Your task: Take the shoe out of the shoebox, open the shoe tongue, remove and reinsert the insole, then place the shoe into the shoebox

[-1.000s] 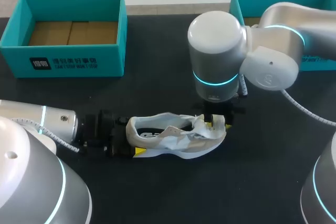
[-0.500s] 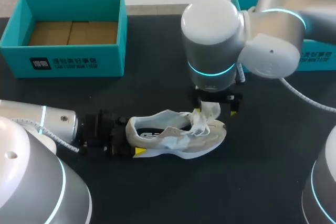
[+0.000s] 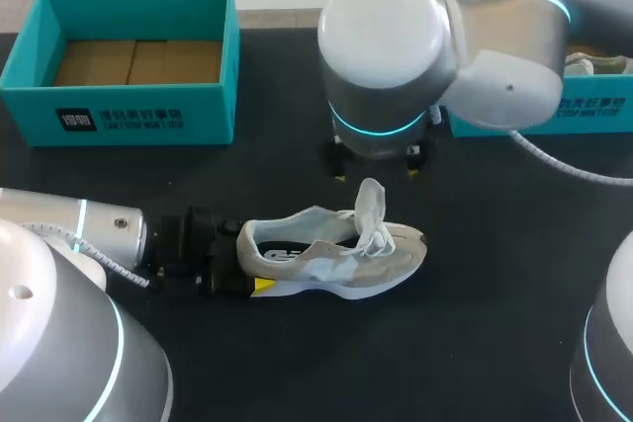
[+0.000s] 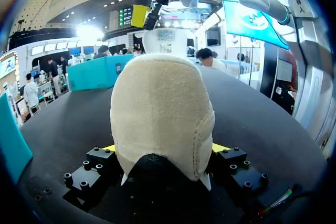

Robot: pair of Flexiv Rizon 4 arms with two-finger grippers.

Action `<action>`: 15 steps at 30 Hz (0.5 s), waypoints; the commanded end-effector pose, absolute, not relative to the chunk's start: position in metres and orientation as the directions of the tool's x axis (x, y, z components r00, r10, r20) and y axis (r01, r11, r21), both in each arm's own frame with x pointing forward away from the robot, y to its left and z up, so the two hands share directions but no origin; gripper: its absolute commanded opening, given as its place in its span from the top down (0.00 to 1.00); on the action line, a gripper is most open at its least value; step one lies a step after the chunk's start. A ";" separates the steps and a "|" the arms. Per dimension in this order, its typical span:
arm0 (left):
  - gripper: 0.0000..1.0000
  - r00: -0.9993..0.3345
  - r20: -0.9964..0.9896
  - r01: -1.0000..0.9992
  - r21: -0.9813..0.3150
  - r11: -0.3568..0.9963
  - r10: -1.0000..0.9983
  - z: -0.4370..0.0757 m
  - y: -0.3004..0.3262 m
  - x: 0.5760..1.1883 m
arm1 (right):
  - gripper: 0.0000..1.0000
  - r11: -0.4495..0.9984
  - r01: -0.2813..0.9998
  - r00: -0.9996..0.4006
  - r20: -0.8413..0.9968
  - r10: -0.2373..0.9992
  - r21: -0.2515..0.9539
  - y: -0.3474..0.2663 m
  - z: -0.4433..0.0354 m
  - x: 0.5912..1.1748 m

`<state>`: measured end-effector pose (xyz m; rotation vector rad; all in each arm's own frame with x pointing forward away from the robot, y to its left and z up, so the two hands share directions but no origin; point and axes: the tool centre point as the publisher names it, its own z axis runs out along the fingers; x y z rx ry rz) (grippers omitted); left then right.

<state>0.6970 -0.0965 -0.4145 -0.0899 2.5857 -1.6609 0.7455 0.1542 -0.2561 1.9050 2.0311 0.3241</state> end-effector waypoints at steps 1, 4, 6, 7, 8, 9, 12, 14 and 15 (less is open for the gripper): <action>1.00 -0.996 -0.026 -0.013 -0.909 0.417 -0.087 -0.417 -0.099 0.695 | 0.00 0.353 0.865 -0.328 -0.131 0.936 0.356 0.176 -0.242 0.747; 1.00 -0.996 -0.026 -0.013 -0.909 0.417 -0.087 -0.417 -0.099 0.695 | 0.00 0.502 0.809 -0.478 -0.155 0.865 0.305 0.194 -0.232 0.748; 1.00 -0.996 -0.026 -0.013 -0.909 0.417 -0.087 -0.417 -0.099 0.695 | 0.20 0.581 0.768 -0.558 -0.165 0.813 0.268 0.203 -0.227 0.747; 1.00 -0.996 -0.026 -0.013 -0.909 0.417 -0.087 -0.417 -0.099 0.695 | 0.33 0.618 0.750 -0.592 -0.176 0.786 0.237 0.206 -0.226 0.746; 1.00 -0.996 -0.026 -0.013 -0.909 0.417 -0.087 -0.417 -0.099 0.695 | 0.52 0.651 0.731 -0.625 -0.182 0.759 0.207 0.209 -0.225 0.745; 1.00 -0.996 -0.026 -0.013 -0.909 0.417 -0.087 -0.417 -0.099 0.695 | 0.63 0.682 0.708 -0.658 -0.183 0.731 0.183 0.212 -0.224 0.744; 1.00 -0.996 -0.026 -0.013 -0.909 0.417 -0.087 -0.417 -0.099 0.695 | 1.00 0.756 0.646 -0.732 -0.191 0.654 0.110 0.220 -0.225 0.739; 1.00 -0.996 -0.026 -0.013 -0.909 0.417 -0.087 -0.417 -0.099 0.695 | 1.00 0.780 0.622 -0.756 -0.211 0.620 0.064 0.224 -0.226 0.737; 1.00 -0.996 -0.026 -0.013 -0.909 0.417 -0.087 -0.417 -0.099 0.695 | 1.00 0.796 0.602 -0.773 -0.205 0.600 0.061 0.226 -0.227 0.735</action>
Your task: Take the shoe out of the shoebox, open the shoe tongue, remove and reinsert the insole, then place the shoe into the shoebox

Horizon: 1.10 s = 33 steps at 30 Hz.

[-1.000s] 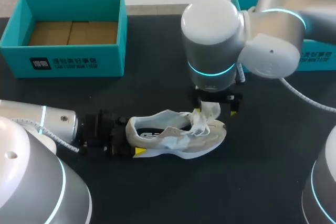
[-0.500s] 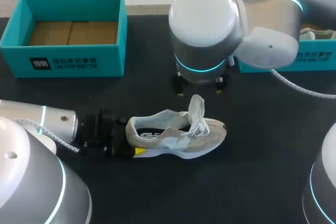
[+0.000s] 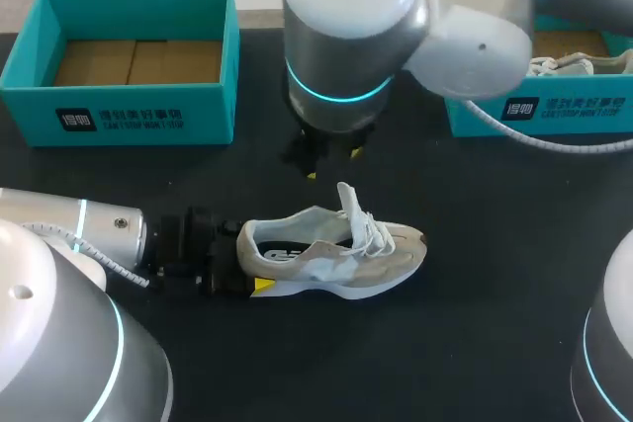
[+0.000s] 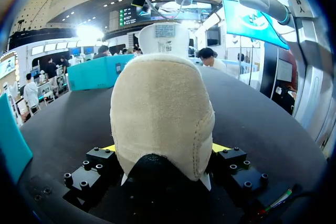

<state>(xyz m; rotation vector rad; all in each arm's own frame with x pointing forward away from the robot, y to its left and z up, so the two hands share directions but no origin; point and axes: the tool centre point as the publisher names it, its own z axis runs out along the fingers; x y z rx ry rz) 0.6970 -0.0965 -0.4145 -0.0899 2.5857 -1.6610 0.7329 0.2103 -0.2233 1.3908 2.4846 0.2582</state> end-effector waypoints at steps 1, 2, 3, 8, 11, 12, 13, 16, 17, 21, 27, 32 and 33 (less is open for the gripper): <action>1.00 -0.996 -0.026 -0.013 -0.909 0.417 -0.087 -0.417 -0.099 0.695 | 1.00 0.810 0.585 -0.790 -0.194 0.582 0.051 0.229 -0.227 0.733; 1.00 -0.996 -0.026 -0.013 -0.909 0.417 -0.087 -0.417 -0.099 0.695 | 1.00 0.824 0.566 -0.807 -0.181 0.562 0.038 0.231 -0.229 0.730; 1.00 -0.996 -0.026 -0.013 -0.909 0.417 -0.087 -0.417 -0.099 0.695 | 1.00 0.837 0.547 -0.822 -0.171 0.542 0.022 0.232 -0.231 0.727; 1.00 -0.996 -0.026 -0.013 -0.909 0.417 -0.087 -0.417 -0.099 0.695 | 1.00 0.837 0.547 -0.822 -0.171 0.542 0.022 0.232 -0.231 0.727; 1.00 -0.996 -0.026 -0.013 -0.909 0.417 -0.087 -0.417 -0.099 0.695 | 1.00 0.837 0.547 -0.822 -0.171 0.542 0.022 0.232 -0.231 0.727; 1.00 -0.996 -0.026 -0.013 -0.909 0.417 -0.087 -0.417 -0.099 0.695 | 1.00 0.837 0.547 -0.822 -0.171 0.542 0.022 0.232 -0.231 0.727; 1.00 -0.996 -0.026 -0.013 -0.909 0.417 -0.087 -0.417 -0.099 0.695 | 1.00 0.837 0.547 -0.822 -0.171 0.542 0.022 0.232 -0.231 0.727; 1.00 -0.996 -0.026 -0.013 -0.909 0.417 -0.087 -0.417 -0.099 0.695 | 1.00 0.837 0.547 -0.822 -0.171 0.542 0.022 0.232 -0.231 0.727; 1.00 -0.996 -0.026 -0.013 -0.909 0.417 -0.087 -0.417 -0.099 0.695 | 1.00 0.837 0.547 -0.822 -0.171 0.542 0.022 0.232 -0.231 0.727; 1.00 -0.996 -0.026 -0.013 -0.909 0.417 -0.087 -0.417 -0.099 0.695 | 1.00 0.837 0.547 -0.822 -0.171 0.542 0.022 0.232 -0.231 0.727; 1.00 -0.996 -0.026 -0.013 -0.909 0.417 -0.087 -0.417 -0.099 0.695 | 1.00 0.882 0.470 -0.869 -0.165 0.466 0.013 0.238 -0.251 0.722; 1.00 -0.996 -0.026 -0.013 -0.909 0.417 -0.087 -0.417 -0.099 0.695 | 1.00 0.935 0.355 -0.921 -0.175 0.348 -0.008 0.256 -0.272 0.715; 1.00 -0.996 -0.026 -0.013 -0.909 0.417 -0.087 -0.417 -0.099 0.695 | 1.00 0.942 0.335 -0.929 -0.170 0.328 -0.009 0.258 -0.276 0.715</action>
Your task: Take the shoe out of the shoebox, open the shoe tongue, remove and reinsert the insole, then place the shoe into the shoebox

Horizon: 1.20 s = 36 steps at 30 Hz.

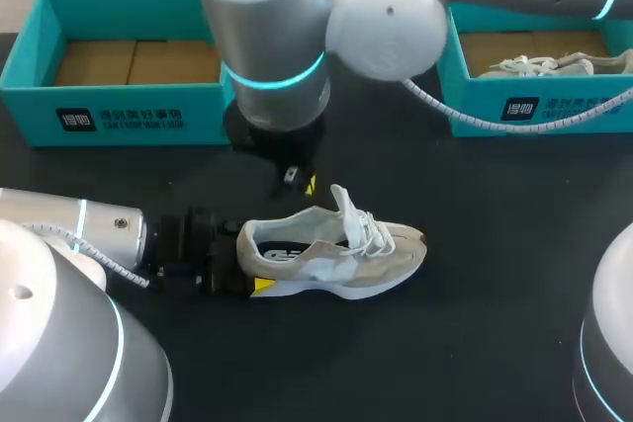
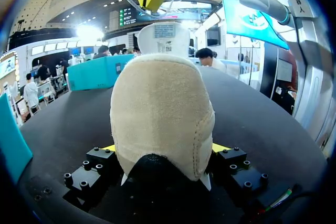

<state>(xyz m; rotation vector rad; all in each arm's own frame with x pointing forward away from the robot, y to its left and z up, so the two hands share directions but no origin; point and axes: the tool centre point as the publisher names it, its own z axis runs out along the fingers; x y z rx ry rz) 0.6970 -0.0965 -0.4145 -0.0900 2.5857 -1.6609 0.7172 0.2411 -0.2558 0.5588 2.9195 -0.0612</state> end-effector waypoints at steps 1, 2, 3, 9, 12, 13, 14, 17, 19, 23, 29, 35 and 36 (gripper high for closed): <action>1.00 -0.996 -0.026 -0.013 -0.909 0.417 -0.087 -0.417 -0.099 0.695 | 1.00 0.946 0.324 -0.933 -0.170 0.318 -0.012 0.261 -0.281 0.714; 1.00 -0.996 -0.026 -0.013 -0.909 0.417 -0.087 -0.417 -0.099 0.695 | 1.00 0.946 0.322 -0.934 -0.169 0.315 -0.018 0.262 -0.285 0.713; 1.00 -0.996 -0.026 -0.013 -0.909 0.417 -0.087 -0.417 -0.099 0.695 | 1.00 0.952 0.307 -0.939 -0.162 0.303 0.000 0.264 -0.292 0.712; 1.00 -0.996 -0.026 -0.013 -0.909 0.417 -0.087 -0.417 -0.099 0.695 | 1.00 0.960 0.279 -0.954 -0.113 0.278 0.011 0.268 -0.323 0.705; 1.00 -0.996 -0.026 -0.013 -0.909 0.417 -0.087 -0.417 -0.099 0.695 | 1.00 0.963 0.267 -0.960 -0.075 0.270 0.041 0.266 -0.338 0.702; 1.00 -0.996 -0.026 -0.013 -0.909 0.417 -0.087 -0.417 -0.099 0.695 | 1.00 0.962 0.272 -0.960 -0.060 0.272 0.013 0.265 -0.342 0.702; 1.00 -0.996 -0.026 -0.013 -0.909 0.417 -0.087 -0.417 -0.099 0.695 | 1.00 0.962 0.272 -0.961 -0.054 0.272 0.004 0.262 -0.346 0.701; 1.00 -0.996 -0.026 -0.013 -0.909 0.417 -0.087 -0.417 -0.099 0.695 | 1.00 0.962 0.273 -0.961 -0.039 0.272 -0.015 0.257 -0.351 0.702; 1.00 -0.996 -0.026 -0.013 -0.909 0.417 -0.087 -0.417 -0.099 0.695 | 1.00 0.960 0.278 -0.960 -0.031 0.278 -0.017 0.252 -0.355 0.702; 1.00 -0.996 -0.026 -0.013 -0.909 0.417 -0.087 -0.417 -0.099 0.695 | 1.00 0.959 0.279 -0.960 -0.018 0.278 -0.052 0.243 -0.363 0.701; 1.00 -0.996 -0.026 -0.013 -0.909 0.417 -0.087 -0.417 -0.099 0.695 | 0.93 0.949 0.308 -0.951 -0.007 0.308 -0.072 0.234 -0.373 0.699; 1.00 -0.996 -0.026 -0.013 -0.909 0.417 -0.087 -0.417 -0.099 0.695 | 0.54 0.944 0.321 -0.947 -0.016 0.321 -0.079 0.231 -0.377 0.705; 1.00 -0.996 -0.026 -0.013 -0.909 0.417 -0.087 -0.417 -0.099 0.695 | 0.51 0.945 0.319 -0.948 -0.021 0.318 -0.078 0.231 -0.377 0.707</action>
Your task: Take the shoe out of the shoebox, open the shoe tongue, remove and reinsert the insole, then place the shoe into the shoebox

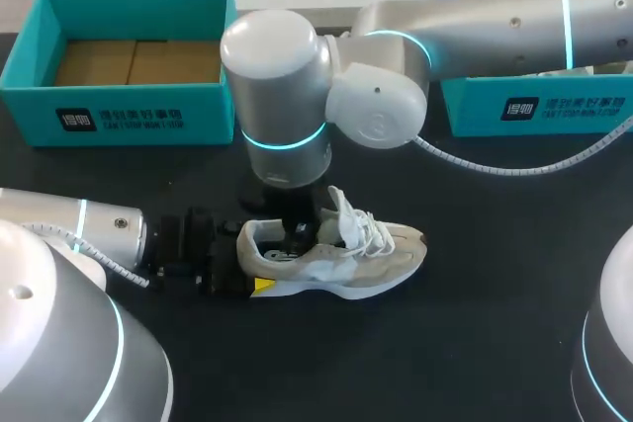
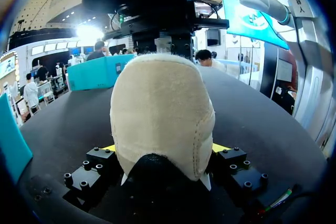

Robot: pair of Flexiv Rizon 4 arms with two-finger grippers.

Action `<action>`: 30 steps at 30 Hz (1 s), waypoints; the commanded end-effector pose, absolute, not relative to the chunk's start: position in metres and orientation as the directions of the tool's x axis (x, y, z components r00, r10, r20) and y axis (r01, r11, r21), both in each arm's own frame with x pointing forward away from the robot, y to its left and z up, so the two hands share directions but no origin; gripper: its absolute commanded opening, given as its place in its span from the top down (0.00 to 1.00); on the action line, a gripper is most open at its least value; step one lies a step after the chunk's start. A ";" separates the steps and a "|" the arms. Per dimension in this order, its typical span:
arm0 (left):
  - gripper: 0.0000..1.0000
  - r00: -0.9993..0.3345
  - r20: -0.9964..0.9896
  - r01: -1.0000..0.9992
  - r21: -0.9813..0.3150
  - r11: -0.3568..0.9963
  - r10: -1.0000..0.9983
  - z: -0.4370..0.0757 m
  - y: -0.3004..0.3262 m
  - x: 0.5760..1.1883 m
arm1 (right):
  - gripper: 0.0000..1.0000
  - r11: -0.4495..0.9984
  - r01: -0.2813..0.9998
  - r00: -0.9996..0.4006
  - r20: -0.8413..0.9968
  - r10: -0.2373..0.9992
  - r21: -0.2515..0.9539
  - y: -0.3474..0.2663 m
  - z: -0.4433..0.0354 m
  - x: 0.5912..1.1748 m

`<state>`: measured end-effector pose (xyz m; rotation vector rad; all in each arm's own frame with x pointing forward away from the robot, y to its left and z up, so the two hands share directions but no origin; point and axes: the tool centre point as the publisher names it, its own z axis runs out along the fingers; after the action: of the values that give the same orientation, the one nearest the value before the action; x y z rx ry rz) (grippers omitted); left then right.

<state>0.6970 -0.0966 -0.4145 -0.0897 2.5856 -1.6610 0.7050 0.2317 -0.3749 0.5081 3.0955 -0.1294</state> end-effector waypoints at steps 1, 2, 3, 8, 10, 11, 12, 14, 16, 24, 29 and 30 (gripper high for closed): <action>1.00 -0.996 -0.026 -0.013 -0.909 0.417 -0.087 -0.417 -0.099 0.695 | 0.51 0.945 0.315 -0.949 -0.025 0.314 -0.092 0.231 -0.378 0.708; 1.00 -0.996 -0.026 -0.013 -0.909 0.417 -0.087 -0.417 -0.099 0.695 | 0.53 0.944 0.315 -0.949 -0.029 0.314 -0.095 0.232 -0.379 0.710; 1.00 -0.996 -0.026 -0.013 -0.909 0.417 -0.087 -0.417 -0.099 0.695 | 0.53 0.945 0.313 -0.950 -0.037 0.311 -0.096 0.232 -0.380 0.711; 1.00 -0.996 -0.026 -0.013 -0.909 0.417 -0.087 -0.417 -0.099 0.695 | 0.49 0.951 0.296 -0.955 -0.052 0.292 -0.087 0.237 -0.394 0.718; 1.00 -0.996 -0.026 -0.013 -0.909 0.417 -0.087 -0.417 -0.099 0.695 | 0.51 0.954 0.288 -0.958 -0.044 0.285 -0.087 0.239 -0.401 0.718; 1.00 -0.996 -0.026 -0.013 -0.909 0.417 -0.087 -0.417 -0.099 0.695 | 0.51 0.955 0.284 -0.959 -0.035 0.282 -0.081 0.239 -0.404 0.718; 1.00 -0.996 -0.026 -0.013 -0.909 0.417 -0.087 -0.417 -0.099 0.695 | 0.53 0.957 0.278 -0.960 -0.025 0.277 -0.080 0.240 -0.407 0.717; 1.00 -0.996 -0.026 -0.013 -0.909 0.417 -0.087 -0.417 -0.099 0.695 | 0.58 0.960 0.267 -0.964 -0.011 0.267 -0.078 0.242 -0.412 0.716; 1.00 -0.996 -0.026 -0.013 -0.909 0.417 -0.087 -0.417 -0.099 0.695 | 0.78 0.961 0.263 -0.964 0.006 0.265 -0.080 0.243 -0.417 0.713; 1.00 -0.996 -0.026 -0.013 -0.909 0.417 -0.087 -0.417 -0.099 0.695 | 1.00 0.946 0.305 -0.951 0.013 0.308 -0.106 0.238 -0.409 0.693; 1.00 -0.996 -0.026 -0.013 -0.909 0.417 -0.087 -0.417 -0.099 0.695 | 1.00 0.930 0.358 -0.934 -0.034 0.356 -0.081 0.231 -0.389 0.688; 1.00 -0.996 -0.026 -0.013 -0.909 0.417 -0.087 -0.417 -0.099 0.695 | 1.00 0.928 0.365 -0.931 -0.046 0.362 -0.079 0.229 -0.385 0.689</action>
<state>0.6963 -0.0966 -0.4149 -0.0883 2.5858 -1.6614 0.6999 0.2366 -0.3968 0.5741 3.0866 -0.1488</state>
